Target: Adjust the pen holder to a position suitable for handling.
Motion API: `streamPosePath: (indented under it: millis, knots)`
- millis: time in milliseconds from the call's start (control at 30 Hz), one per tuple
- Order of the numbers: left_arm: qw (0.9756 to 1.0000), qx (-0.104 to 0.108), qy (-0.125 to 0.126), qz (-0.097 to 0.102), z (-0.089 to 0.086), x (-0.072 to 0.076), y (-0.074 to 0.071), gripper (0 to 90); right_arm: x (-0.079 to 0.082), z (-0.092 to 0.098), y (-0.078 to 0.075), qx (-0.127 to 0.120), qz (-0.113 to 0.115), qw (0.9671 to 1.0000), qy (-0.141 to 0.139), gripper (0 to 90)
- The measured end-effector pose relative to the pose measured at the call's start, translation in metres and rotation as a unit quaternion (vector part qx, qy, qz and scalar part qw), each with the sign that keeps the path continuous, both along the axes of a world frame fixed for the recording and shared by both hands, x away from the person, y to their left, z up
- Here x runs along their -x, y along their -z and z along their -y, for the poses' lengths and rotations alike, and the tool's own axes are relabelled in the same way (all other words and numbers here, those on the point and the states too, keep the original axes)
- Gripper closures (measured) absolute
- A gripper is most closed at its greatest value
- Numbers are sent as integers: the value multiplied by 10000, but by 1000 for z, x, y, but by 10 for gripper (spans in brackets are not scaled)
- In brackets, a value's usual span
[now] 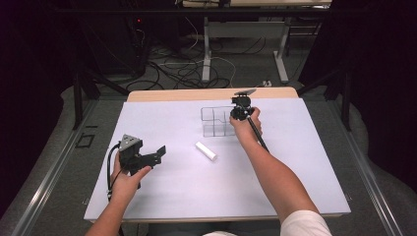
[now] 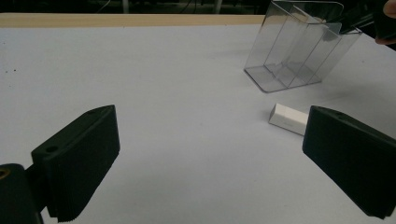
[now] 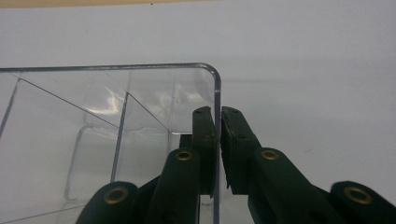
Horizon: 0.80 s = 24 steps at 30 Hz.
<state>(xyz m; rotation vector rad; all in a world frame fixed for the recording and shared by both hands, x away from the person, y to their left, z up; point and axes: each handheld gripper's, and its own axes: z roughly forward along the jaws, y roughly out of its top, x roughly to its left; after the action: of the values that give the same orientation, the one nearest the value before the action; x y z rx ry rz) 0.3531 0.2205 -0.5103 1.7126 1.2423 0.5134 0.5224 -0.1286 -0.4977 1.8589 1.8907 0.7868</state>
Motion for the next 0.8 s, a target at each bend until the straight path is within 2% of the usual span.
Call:
streamPosePath:
  millis: [100, 167, 267, 400, 467, 633, 800]
  knots:
    - [10000, -7, 1, -3, 0, 0, 0, 40, 5, 1, -1, -78, -92, 9999, 34, 839]
    - [10000, 2, -17, 2, 1, 0, 0, 40, 6, 2, -2, -29, -62, 10000, -24, 835]
    - [10000, 4, -18, 8, 2, 0, 0, 40, 7, 3, -1, -124, -75, 9999, -36, 829]
    - [10000, -5, 3, 10, 3, 0, 0, 40, 6, 4, -1, -152, -50, 9998, -72, 824]
    - [10000, -37, 23, -1, 3, 0, 1, 40, 4, 5, 0, -112, 42, 9999, -122, 822]
    - [10000, -33, 21, -13, 2, -1, 1, 40, 4, 6, 0, -201, 13, 9997, -161, 814]
    - [10000, -36, 26, -4, 1, -1, 1, 40, 5, 7, -4, -274, 135, 9993, -220, 760]
